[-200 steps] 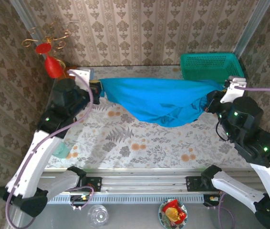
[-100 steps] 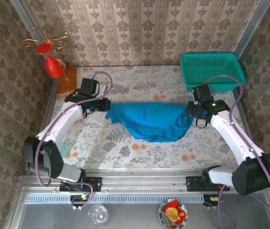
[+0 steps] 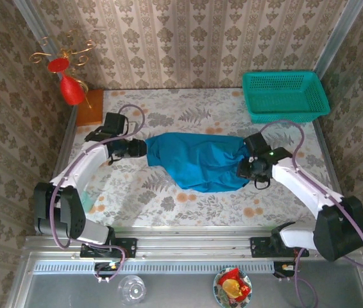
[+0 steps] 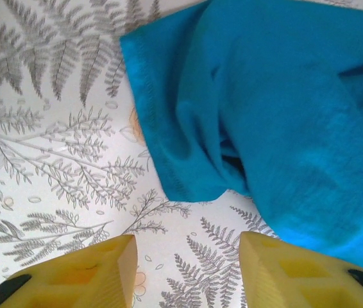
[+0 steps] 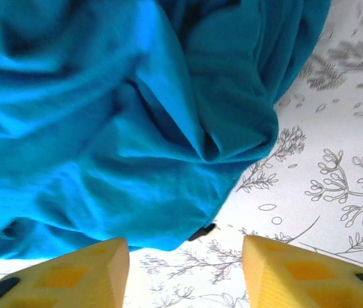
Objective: Fold the inside-out t-shirt
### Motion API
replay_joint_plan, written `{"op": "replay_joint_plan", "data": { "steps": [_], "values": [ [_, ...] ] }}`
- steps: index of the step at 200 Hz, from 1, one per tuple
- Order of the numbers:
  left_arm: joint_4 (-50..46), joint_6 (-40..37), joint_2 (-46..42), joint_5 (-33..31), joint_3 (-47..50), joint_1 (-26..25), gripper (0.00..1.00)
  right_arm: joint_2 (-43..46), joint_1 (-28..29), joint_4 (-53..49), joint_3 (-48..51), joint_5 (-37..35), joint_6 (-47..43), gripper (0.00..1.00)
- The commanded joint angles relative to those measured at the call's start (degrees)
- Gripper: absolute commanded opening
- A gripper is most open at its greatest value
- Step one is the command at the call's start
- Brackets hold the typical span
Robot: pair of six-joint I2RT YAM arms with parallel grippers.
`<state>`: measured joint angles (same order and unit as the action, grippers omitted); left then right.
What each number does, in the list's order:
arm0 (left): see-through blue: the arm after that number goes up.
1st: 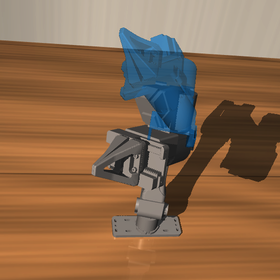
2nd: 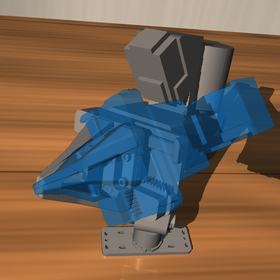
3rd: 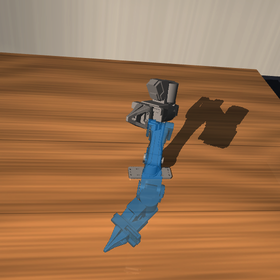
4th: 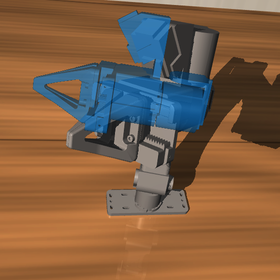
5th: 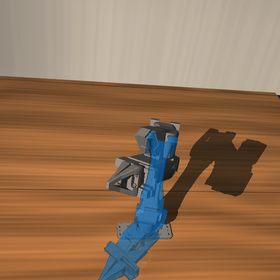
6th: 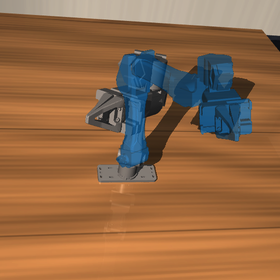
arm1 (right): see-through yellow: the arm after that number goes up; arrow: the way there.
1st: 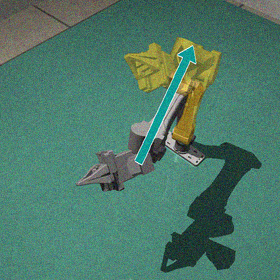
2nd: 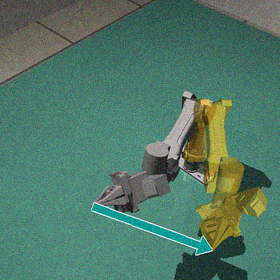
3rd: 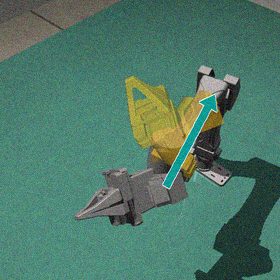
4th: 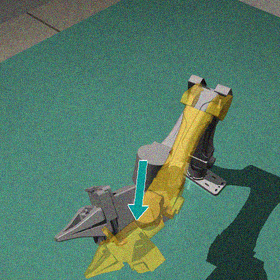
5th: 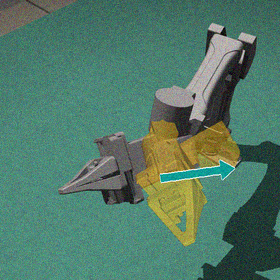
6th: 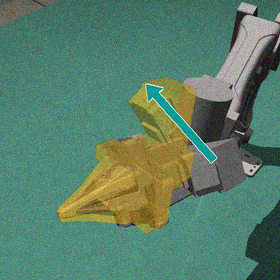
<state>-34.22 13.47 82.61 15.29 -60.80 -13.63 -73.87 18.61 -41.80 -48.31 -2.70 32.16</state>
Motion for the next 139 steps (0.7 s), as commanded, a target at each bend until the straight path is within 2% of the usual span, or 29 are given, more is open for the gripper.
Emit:
{"op": "replay_joint_plan", "data": {
  "steps": [1,22,42,62,74,90,104,139],
  "values": [
    [2.8,3.1,1.7,6.4,2.2,2.2,0.5,-2.8,0.2,4.7,3.2,0.3,1.8,0.56],
    [5.2,4.0,3.7,9.3,3.3,2.6,0.57,-4.7,0.1,10.0,5.0,3.3,2.0,0.58],
    [7.3,4.7,6.1,10.2,3.8,3.2,0.59,-5.5,0.1,15.1,6.3,5.6,2.9,0.58],
    [9.6,5.6,8.8,11.9,3.9,3.9,0.59,-8.8,0.1,16.2,5.9,5.1,3.3,0.54],
    [10.6,6.2,10.5,12.9,3.8,3.9,0.59,-10.0,0.1,16.2,5.4,4.9,3.3,0.44],
    [11.9,6.7,13.0,13.8,3.7,3.9,0.59,-10.0,0.1,15.8,5.0,4.8,3.3,0.24],
    [12.8,7.0,15.5,14.5,3.5,3.9,0.59,-8.0,0.1,14.8,4.6,4.3,3.6,0.0],
    [15.0,7.6,20.8,15.8,3.2,3.1,0.54,1.3,0.0,9.3,2.3,2.2,4.0,0.0]
  ]
}}
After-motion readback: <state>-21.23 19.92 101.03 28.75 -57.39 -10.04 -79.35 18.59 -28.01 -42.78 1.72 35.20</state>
